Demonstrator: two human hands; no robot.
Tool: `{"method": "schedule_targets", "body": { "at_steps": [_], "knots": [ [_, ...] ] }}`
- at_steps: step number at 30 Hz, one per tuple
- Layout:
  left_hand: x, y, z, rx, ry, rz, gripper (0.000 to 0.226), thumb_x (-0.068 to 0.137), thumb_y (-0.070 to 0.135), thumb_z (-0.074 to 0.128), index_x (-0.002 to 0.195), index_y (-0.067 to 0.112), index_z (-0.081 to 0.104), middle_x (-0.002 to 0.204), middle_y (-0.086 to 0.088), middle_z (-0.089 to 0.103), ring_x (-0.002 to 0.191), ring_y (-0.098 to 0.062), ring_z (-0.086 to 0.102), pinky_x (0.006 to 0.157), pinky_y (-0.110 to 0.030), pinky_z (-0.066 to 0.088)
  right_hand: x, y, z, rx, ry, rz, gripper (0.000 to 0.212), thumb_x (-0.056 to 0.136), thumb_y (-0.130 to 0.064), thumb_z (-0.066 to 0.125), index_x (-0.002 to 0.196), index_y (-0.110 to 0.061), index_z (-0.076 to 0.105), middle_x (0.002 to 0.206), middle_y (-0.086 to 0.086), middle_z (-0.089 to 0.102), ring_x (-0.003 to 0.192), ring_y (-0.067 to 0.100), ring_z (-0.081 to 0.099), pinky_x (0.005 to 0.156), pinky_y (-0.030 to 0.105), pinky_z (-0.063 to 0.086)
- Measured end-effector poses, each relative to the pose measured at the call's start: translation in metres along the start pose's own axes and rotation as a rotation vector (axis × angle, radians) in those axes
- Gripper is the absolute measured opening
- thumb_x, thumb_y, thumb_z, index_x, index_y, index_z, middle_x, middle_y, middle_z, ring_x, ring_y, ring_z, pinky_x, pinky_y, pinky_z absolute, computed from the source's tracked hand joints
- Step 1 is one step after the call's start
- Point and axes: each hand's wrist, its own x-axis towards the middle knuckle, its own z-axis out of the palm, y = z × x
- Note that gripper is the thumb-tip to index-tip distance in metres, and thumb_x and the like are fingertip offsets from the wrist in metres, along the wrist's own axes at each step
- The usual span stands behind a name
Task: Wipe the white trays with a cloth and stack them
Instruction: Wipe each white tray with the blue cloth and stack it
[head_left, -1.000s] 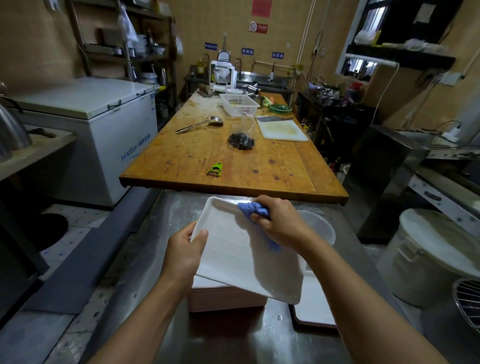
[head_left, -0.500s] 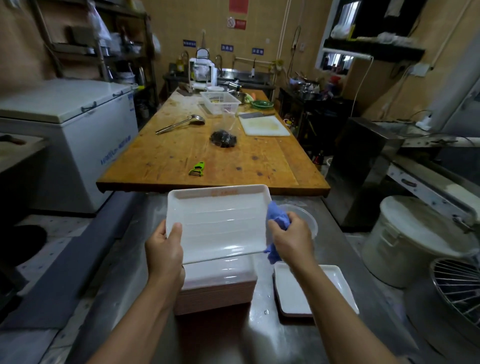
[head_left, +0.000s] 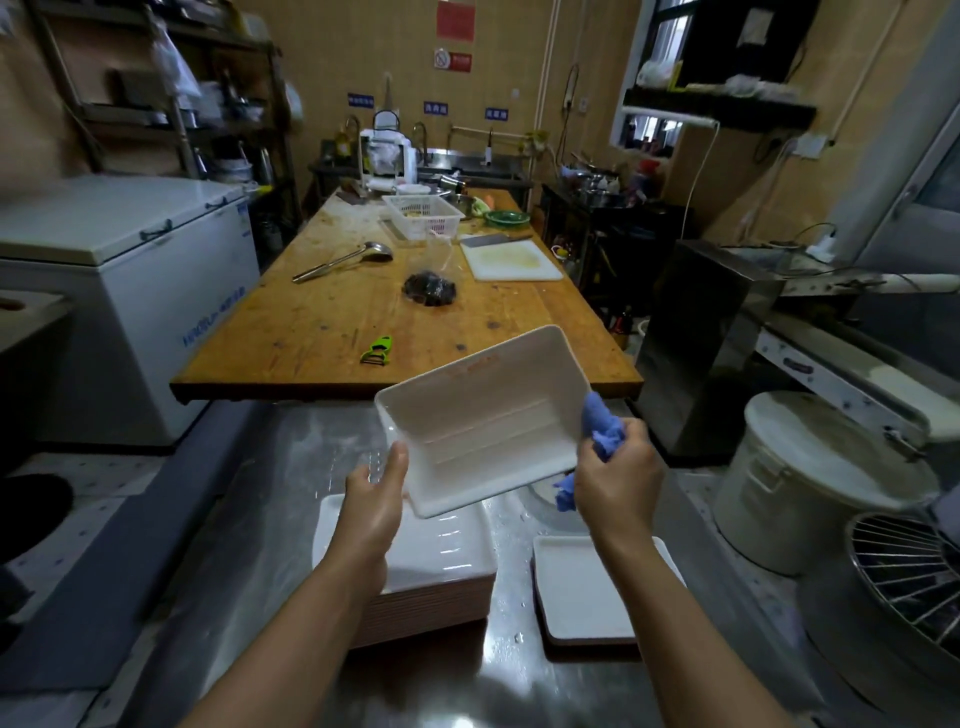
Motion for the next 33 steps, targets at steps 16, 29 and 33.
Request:
{"method": "schedule_targets", "body": {
  "at_steps": [16,29,33],
  "knots": [
    [0.011,0.040,-0.001,-0.676,-0.220,-0.358,0.032,0.098,0.029,0.044,0.118,0.007,0.056,0.105,-0.019,0.064,0.093,-0.031,0.062,0.070,-0.053,0.049,-0.033,0.020,-0.011,0.074,-0.336,-0.853,0.039,0.081,0.002,0.063,0.114,-0.010,0.048,0.116,0.016,0.059,0.111,0.019,0.055,0.097,0.025,0.046],
    [-0.013,0.033,0.004,-0.700,-0.316,-0.037,0.040,0.098,0.018,0.042,0.131,-0.002,0.048,0.120,-0.027,0.059,0.090,-0.031,0.064,0.085,-0.046,0.051,-0.071,-0.036,0.012,-0.001,-0.535,-0.688,0.044,0.084,-0.025,0.061,0.127,-0.021,0.055,0.143,0.008,0.040,0.133,0.022,0.036,0.109,0.041,0.033],
    [-0.017,0.028,0.002,-0.711,-0.319,-0.038,0.041,0.099,0.020,0.039,0.133,-0.001,0.046,0.112,-0.021,0.063,0.086,-0.025,0.067,0.081,-0.039,0.054,-0.076,-0.030,0.022,-0.146,-0.653,-0.735,0.048,0.095,-0.037,0.033,0.140,-0.023,0.043,0.152,-0.010,0.025,0.144,0.006,0.015,0.117,0.040,0.014]
  ]
}}
